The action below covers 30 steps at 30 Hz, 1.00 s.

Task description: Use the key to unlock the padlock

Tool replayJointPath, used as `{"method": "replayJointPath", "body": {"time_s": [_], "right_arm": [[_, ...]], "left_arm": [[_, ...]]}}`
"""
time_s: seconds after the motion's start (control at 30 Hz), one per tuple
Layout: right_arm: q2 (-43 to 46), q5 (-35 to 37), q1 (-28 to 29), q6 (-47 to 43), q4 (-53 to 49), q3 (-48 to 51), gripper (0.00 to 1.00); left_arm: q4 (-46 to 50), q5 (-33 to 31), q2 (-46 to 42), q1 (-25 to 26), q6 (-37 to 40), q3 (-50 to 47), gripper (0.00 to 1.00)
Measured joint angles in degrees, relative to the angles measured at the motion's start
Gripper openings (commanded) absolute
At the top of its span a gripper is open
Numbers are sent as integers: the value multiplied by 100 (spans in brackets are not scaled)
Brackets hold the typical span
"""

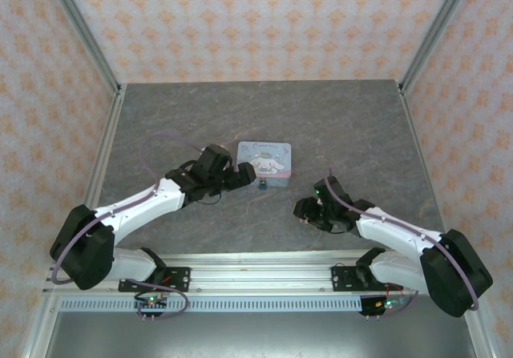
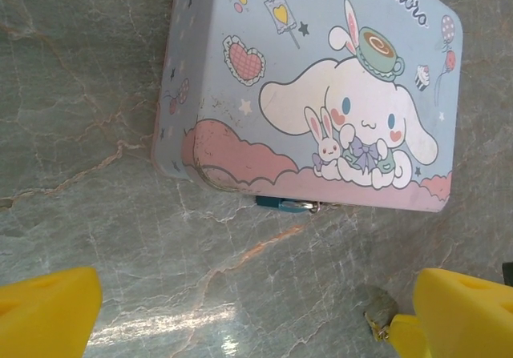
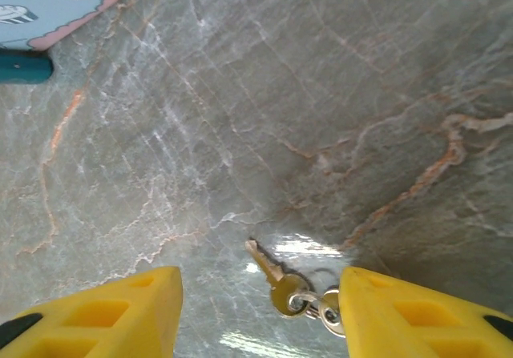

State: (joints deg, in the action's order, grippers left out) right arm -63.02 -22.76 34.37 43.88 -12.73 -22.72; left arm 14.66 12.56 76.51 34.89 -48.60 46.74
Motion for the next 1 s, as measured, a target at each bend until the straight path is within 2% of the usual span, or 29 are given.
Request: {"method": "replayJointPath", "body": {"time_s": [0.47,0.73,1.0], "right_arm": [[-103,564,313,-595,-1047,-820,49],[-105,629,577,-549,-1423,-848,48],[-101,632,588,-428,-1495,-693,48]], "left_arm": [[-20,0,107,0,2,4,100],[-33,0,140,0,4,4,100],[-31,-72,155,0,48,13,100]]}}
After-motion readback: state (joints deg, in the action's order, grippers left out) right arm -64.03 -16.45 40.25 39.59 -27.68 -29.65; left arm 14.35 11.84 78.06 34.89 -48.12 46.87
